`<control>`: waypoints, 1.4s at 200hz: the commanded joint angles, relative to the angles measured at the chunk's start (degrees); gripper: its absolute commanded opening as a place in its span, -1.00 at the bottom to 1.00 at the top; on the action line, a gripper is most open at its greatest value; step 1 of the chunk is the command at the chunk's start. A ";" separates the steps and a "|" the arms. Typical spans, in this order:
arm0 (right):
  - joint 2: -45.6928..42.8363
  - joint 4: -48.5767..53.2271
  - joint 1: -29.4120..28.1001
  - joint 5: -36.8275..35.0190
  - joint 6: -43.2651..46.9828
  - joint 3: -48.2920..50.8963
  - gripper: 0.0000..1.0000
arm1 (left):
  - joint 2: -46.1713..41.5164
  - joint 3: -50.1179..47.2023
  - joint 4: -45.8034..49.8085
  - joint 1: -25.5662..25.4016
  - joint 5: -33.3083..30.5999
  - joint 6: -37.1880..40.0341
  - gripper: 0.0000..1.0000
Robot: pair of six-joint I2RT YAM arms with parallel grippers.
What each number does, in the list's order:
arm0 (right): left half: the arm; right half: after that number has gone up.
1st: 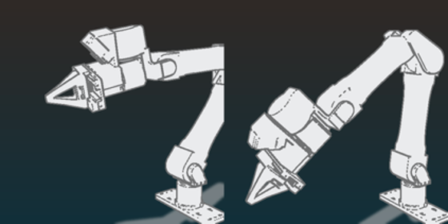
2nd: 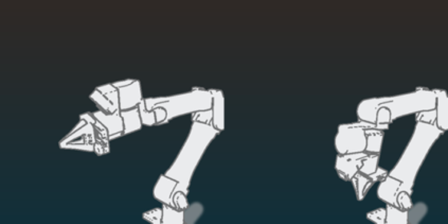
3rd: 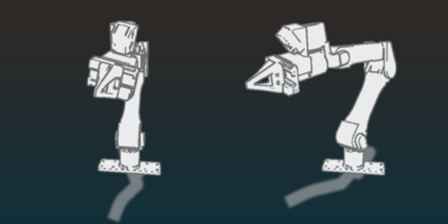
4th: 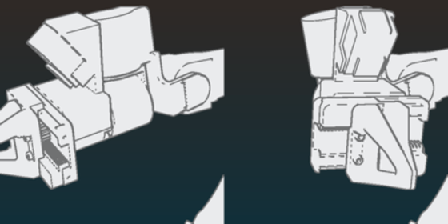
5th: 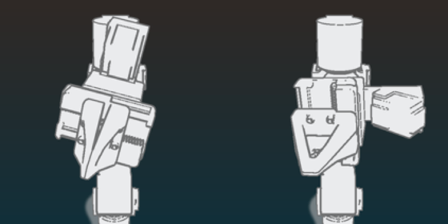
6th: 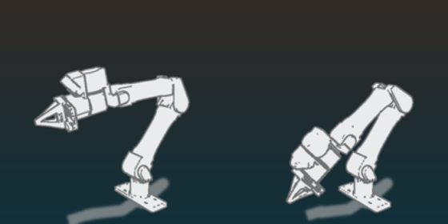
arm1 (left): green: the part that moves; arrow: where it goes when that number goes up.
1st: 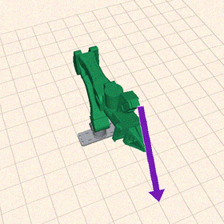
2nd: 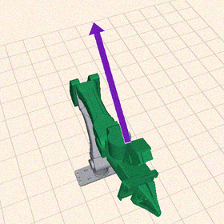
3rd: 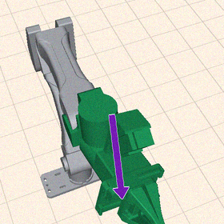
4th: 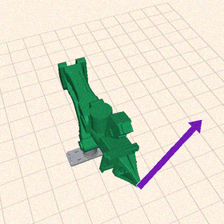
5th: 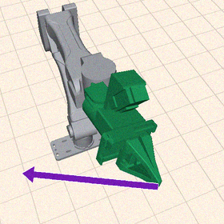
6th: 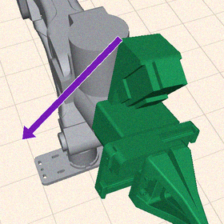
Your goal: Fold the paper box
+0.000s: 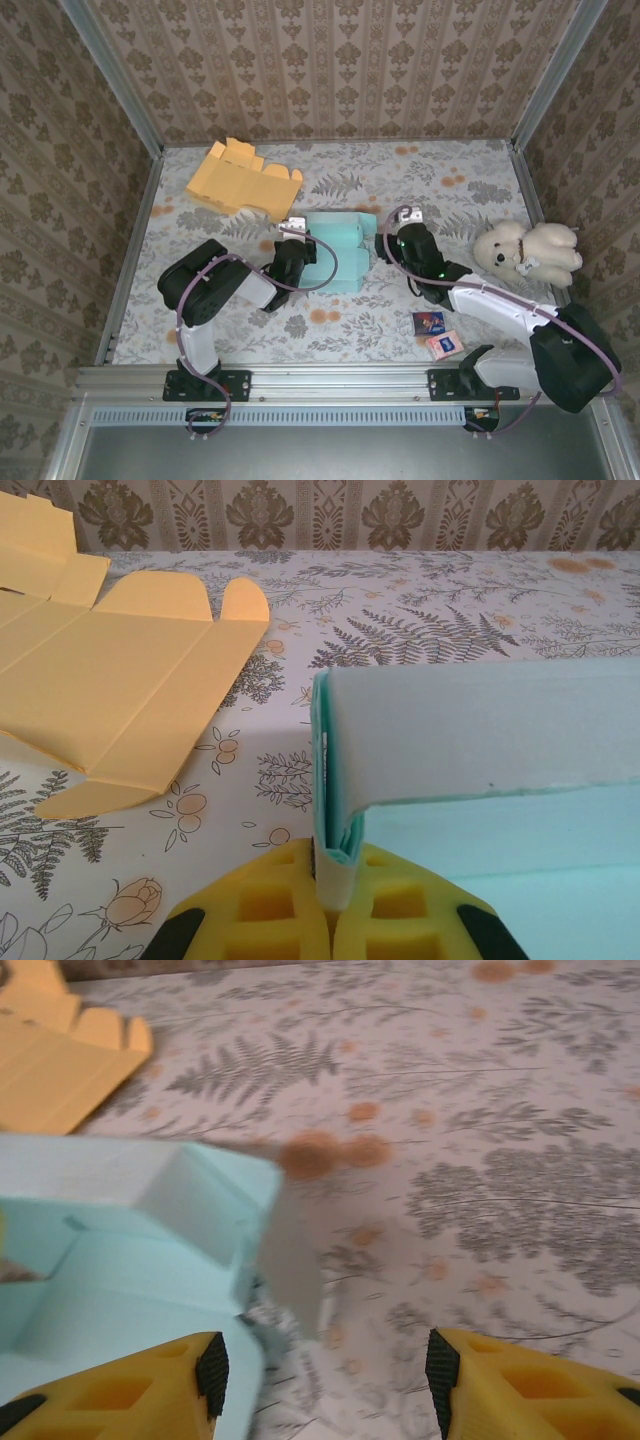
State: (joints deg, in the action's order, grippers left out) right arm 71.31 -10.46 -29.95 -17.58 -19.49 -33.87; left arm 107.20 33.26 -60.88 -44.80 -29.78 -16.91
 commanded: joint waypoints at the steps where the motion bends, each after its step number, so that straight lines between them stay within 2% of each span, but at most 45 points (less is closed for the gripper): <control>1: 2.85 -0.58 3.08 1.85 -0.48 0.66 0.15 | -0.78 -0.65 -0.99 0.65 1.21 -0.94 -1.00; 28: 7.37 -3.79 5.71 7.19 -0.27 -0.21 0.15 | -0.61 -0.39 -0.99 0.63 1.92 -0.98 -1.00; 97: 14.49 -10.23 6.29 11.53 3.47 -2.26 0.14 | -0.57 -0.55 -1.99 0.61 3.75 -0.23 -1.00; 140: 15.72 -14.79 6.16 16.70 4.89 -1.29 0.13 | -0.51 -0.38 -1.65 0.66 3.70 0.01 -1.00; 193: 16.05 -15.89 6.13 18.51 5.66 -1.64 0.09 | -0.63 -0.39 -1.69 0.66 4.29 -0.02 -1.00; 254: 17.81 -19.27 5.51 21.75 6.02 -1.12 -0.02 | -0.59 -0.56 -1.75 0.57 4.91 -0.41 -1.00; 280: 18.59 -21.32 5.14 23.71 6.26 -0.55 -0.13 | -0.60 -0.57 -1.78 0.57 4.83 -0.47 -1.00</control>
State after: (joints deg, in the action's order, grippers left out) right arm 88.64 -27.75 -24.16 2.70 -14.44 -34.54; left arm 107.18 33.26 -61.47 -44.53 -26.17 -16.88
